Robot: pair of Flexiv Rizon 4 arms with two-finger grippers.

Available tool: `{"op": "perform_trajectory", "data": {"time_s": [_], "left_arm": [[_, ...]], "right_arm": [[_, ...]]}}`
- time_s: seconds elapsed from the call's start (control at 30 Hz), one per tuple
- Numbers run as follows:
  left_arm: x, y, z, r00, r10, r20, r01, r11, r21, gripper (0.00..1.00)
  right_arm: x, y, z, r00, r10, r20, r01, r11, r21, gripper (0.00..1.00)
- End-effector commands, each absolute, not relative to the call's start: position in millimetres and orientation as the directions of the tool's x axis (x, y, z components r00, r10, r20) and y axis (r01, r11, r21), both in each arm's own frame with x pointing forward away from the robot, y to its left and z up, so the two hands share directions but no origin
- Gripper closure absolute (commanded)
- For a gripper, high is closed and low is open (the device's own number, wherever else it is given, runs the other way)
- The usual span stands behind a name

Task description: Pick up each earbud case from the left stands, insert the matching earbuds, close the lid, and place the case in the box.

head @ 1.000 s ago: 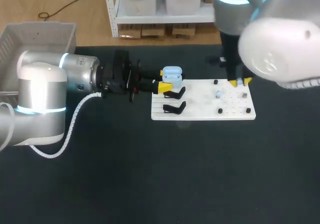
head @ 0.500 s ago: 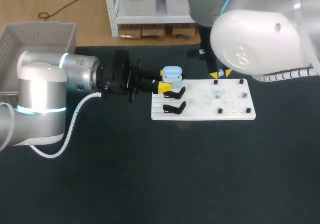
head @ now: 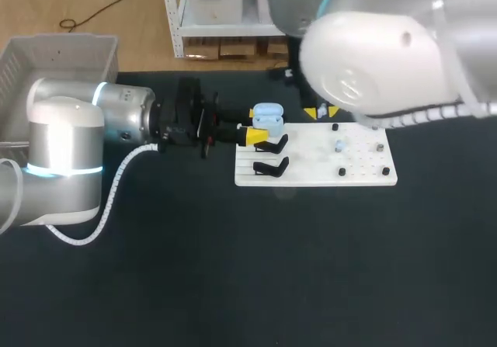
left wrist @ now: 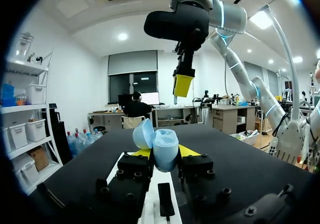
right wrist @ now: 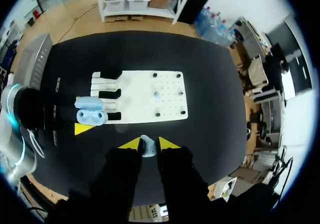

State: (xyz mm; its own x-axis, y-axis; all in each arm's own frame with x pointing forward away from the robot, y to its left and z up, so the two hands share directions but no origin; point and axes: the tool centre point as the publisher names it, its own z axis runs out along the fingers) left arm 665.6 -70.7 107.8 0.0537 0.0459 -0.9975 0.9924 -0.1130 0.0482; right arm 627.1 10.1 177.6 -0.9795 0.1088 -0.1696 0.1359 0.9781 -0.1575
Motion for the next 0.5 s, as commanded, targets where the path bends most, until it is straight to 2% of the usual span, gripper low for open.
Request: {"op": "perform_trajectory", "data": {"time_s": [0.03,0.23,0.5], "left_arm": [[660.6,-70.0,104.7,0.058,0.043,-0.997,0.993,-0.104,0.053,1.0],[656.9,-71.9,99.6,0.057,0.049,-0.997,0.993,-0.108,0.051,1.0],[656.5,-75.5,97.8,0.065,0.053,-0.996,0.992,-0.108,0.059,1.0]], "right_arm": [[637.8,23.3,181.5,-0.974,0.184,-0.131,0.208,0.957,-0.201,1.0],[640.0,32.2,178.2,-0.941,0.334,-0.053,0.337,0.916,-0.217,1.0],[635.7,42.3,172.6,-0.935,0.352,-0.034,0.351,0.913,-0.207,1.0]]}}
